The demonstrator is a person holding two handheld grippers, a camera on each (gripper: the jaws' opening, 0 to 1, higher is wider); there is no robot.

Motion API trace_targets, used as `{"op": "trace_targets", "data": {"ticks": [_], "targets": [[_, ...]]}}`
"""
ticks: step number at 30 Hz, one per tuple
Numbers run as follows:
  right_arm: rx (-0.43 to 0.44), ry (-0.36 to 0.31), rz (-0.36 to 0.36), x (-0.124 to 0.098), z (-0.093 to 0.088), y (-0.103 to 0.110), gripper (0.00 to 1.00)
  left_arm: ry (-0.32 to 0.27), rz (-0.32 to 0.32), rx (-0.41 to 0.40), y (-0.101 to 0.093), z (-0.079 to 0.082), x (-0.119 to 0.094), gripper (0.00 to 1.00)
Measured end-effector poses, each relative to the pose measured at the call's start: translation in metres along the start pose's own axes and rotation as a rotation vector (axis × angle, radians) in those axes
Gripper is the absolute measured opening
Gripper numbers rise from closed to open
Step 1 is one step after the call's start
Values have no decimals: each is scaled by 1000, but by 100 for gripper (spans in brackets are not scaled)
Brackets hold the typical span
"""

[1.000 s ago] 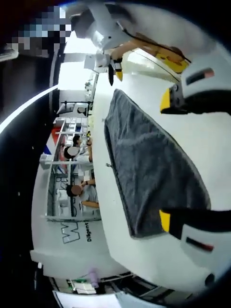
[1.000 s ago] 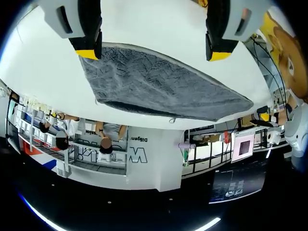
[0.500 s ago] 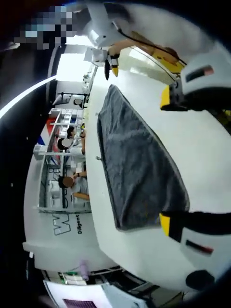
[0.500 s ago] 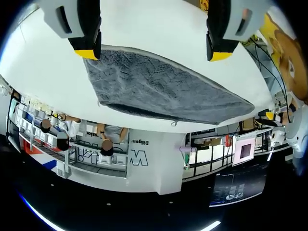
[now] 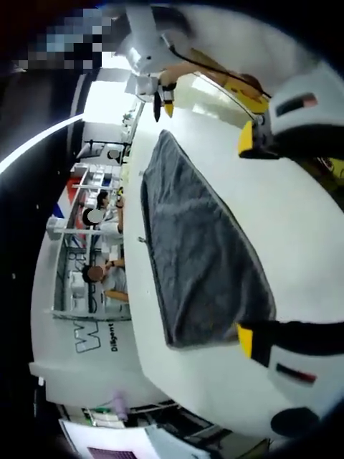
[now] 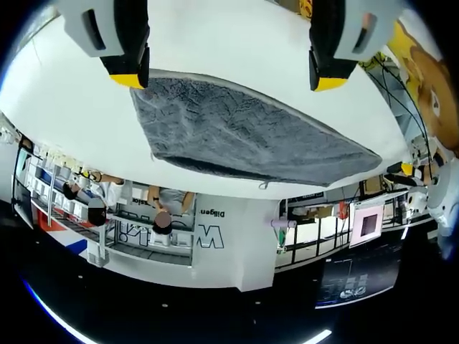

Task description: Fold the towel on the table until its edges align and the towel forms a compact rectangular stack.

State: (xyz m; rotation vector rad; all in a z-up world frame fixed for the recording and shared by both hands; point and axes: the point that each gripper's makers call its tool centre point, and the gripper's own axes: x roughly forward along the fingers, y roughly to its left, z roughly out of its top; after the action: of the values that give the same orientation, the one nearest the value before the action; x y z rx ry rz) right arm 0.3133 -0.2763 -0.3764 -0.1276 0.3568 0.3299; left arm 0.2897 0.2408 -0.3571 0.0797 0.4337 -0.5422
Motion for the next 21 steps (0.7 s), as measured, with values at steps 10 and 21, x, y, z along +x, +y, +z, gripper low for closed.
{"op": "trace_targets", "data": {"ticks": [10, 21], "targets": [[11, -5, -6, 1, 0, -1, 98, 1, 12, -8, 4, -1, -3, 99], [26, -12, -18, 1, -1, -5, 99, 7, 24, -19, 7, -6, -5, 99]]}}
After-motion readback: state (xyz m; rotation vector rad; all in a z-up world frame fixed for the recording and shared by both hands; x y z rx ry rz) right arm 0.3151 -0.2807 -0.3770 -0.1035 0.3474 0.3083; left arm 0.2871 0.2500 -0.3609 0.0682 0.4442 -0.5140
